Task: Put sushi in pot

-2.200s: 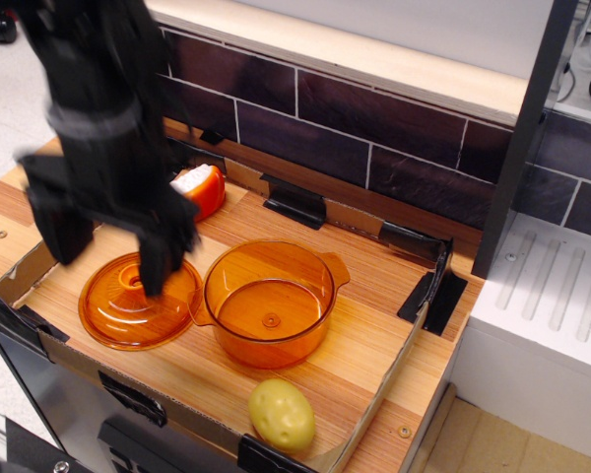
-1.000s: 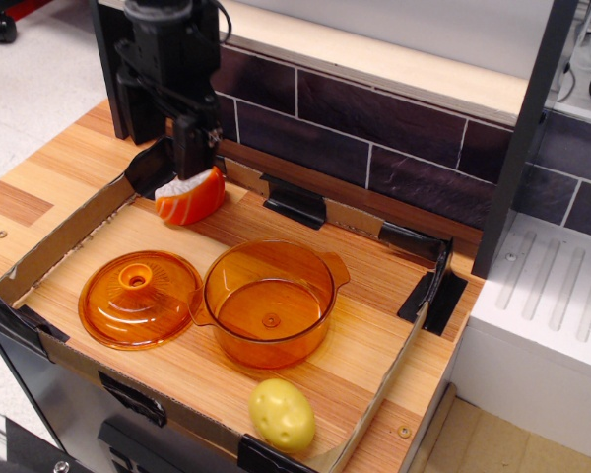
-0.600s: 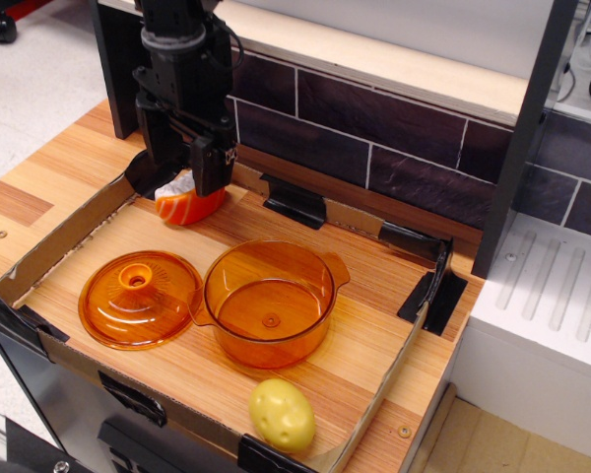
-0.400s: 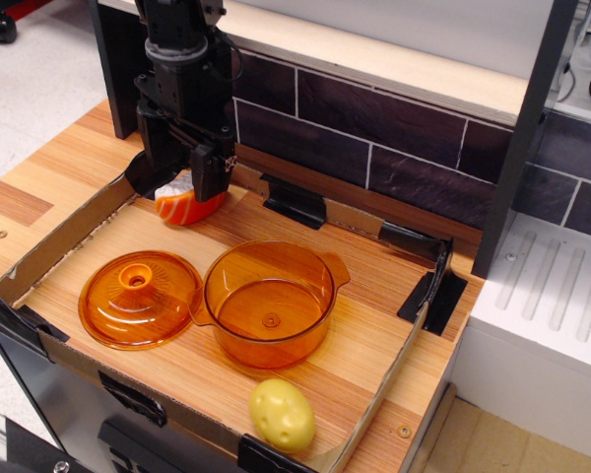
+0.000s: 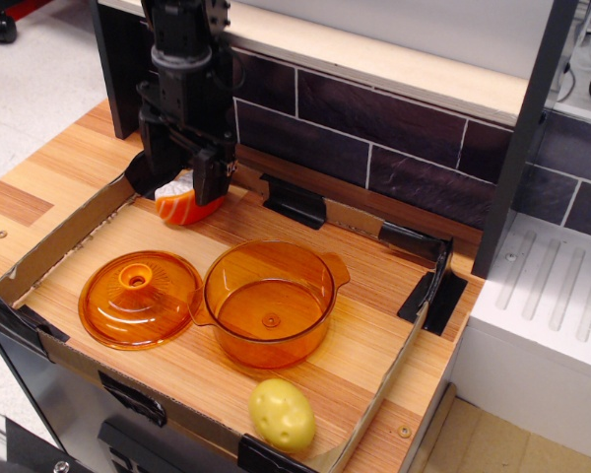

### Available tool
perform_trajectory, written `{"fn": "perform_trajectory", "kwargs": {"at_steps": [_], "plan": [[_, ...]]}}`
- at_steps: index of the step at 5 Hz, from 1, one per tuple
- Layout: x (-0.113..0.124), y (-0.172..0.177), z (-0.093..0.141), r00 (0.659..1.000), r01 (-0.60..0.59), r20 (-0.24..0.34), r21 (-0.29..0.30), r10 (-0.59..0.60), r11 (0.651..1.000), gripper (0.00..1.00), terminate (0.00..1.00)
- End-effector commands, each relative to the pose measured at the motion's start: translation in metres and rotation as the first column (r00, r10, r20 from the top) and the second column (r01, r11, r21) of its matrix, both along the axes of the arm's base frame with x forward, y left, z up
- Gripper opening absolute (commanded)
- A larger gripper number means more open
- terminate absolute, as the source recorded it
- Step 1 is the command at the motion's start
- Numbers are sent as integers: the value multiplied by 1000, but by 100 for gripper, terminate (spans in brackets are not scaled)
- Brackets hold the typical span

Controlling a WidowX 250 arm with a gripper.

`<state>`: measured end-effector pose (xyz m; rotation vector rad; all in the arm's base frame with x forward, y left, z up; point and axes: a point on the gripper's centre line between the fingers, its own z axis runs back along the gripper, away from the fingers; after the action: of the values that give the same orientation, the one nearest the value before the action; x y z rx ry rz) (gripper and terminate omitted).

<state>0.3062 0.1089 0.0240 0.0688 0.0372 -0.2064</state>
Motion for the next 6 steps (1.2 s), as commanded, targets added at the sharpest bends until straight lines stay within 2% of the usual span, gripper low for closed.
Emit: {"fn": "perform_trajectory", "kwargs": {"at_steps": [1, 2, 4, 6], "plan": [[9, -1, 0, 1000, 9, 4, 14, -9, 1000, 100, 0], [9, -2, 0, 1000, 8, 6, 8, -8, 1000, 0, 0], [7, -3, 1, 1000, 4, 29, 9, -4, 1000, 0, 0], [3, -7, 31, 996, 15, 93, 4, -15, 1000, 0, 0]]}}
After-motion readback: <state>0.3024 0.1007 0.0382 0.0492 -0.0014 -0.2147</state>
